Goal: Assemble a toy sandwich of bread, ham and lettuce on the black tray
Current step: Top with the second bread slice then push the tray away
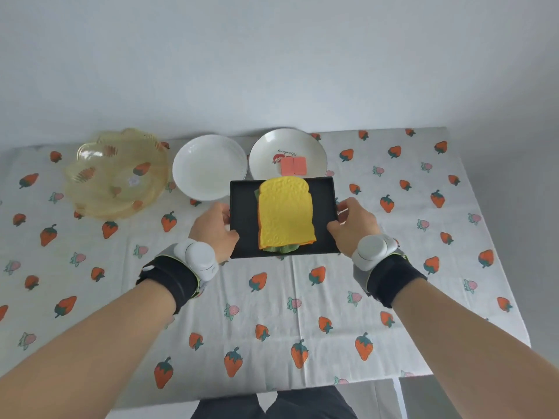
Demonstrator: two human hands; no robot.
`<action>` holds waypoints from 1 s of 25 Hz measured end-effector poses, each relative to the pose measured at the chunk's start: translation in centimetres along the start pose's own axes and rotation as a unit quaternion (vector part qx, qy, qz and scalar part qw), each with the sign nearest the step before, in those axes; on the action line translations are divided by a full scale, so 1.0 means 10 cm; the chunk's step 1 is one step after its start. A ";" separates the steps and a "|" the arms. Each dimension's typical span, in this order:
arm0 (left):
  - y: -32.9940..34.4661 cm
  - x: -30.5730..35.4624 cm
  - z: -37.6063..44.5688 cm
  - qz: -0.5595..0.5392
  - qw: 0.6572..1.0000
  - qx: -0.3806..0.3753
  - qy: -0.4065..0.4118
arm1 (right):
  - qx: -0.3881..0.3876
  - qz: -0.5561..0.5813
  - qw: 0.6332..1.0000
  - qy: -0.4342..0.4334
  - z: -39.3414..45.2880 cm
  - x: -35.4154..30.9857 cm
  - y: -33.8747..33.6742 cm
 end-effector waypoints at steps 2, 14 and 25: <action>0.01 0.33 0.09 -0.017 1.000 0.005 0.006 | 0.021 0.010 1.000 0.015 0.21 0.02 -0.23; 0.97 2.06 0.62 -0.110 0.985 -0.130 0.010 | 0.100 -0.070 0.989 0.080 1.73 0.60 -1.13; 1.67 2.38 1.05 -0.088 0.980 -0.173 -0.034 | 0.072 -0.082 0.989 0.097 2.51 1.03 -0.81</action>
Point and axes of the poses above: each hand's wrist, its own z-axis towards the middle knuckle, its own y-axis out of the palm, x = y × z, the point moved 9 cm from there along z, towards the middle knuckle, and after that the axes turned 13 degrees about x, right-handed, at the moved point
